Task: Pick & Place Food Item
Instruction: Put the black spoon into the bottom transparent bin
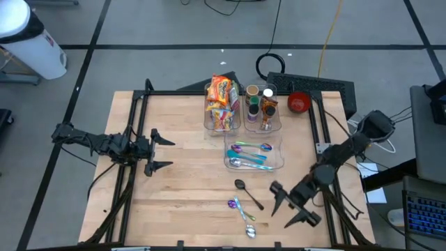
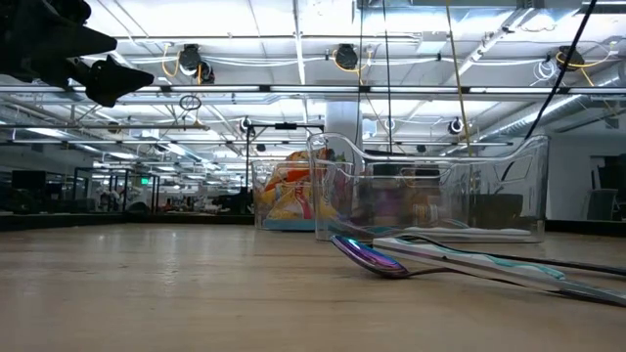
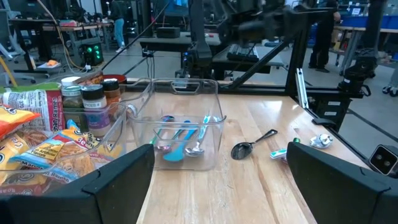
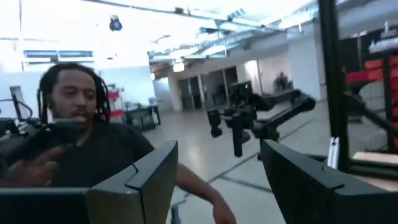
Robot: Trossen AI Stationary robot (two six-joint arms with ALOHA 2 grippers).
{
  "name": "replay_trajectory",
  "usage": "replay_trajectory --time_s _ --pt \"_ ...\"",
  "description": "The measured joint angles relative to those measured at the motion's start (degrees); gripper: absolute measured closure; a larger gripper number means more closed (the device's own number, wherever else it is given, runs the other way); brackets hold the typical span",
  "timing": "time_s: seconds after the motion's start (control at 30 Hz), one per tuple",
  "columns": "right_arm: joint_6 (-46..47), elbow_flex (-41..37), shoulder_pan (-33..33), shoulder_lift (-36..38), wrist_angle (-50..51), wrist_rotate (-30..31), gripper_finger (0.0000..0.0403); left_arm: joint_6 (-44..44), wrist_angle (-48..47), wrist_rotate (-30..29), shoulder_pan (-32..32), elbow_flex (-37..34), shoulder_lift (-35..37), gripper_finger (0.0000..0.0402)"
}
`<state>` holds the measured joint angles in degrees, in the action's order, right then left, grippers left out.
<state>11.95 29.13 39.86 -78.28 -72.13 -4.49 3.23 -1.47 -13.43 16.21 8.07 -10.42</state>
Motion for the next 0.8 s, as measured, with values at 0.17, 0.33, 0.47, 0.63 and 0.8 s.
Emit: replay_trajectory --time_s 0.17,0.33,0.47,0.63,0.8 --pt "-1.6 11.19 2.23 -2.94 22.23 9.68 0.0182 0.0 0.01 0.0 0.0 0.0 -0.02 0.0027" --pt "5.94 27.5 2.49 -7.8 64.96 34.24 0.0175 0.01 0.07 0.0 0.0 0.01 -0.02 0.0027" --pt "19.08 33.22 0.05 -14.18 84.1 38.74 0.018 0.0 0.04 0.0 0.0 0.01 -0.02 0.0027" --pt "21.37 33.39 -5.28 -20.75 82.74 28.38 0.0191 0.0 0.03 0.0 -0.01 0.01 -0.01 0.0027" --pt "21.85 33.37 -9.32 -24.47 85.85 26.81 0.0202 -0.01 0.01 0.0 0.0 0.01 0.0 0.0027"
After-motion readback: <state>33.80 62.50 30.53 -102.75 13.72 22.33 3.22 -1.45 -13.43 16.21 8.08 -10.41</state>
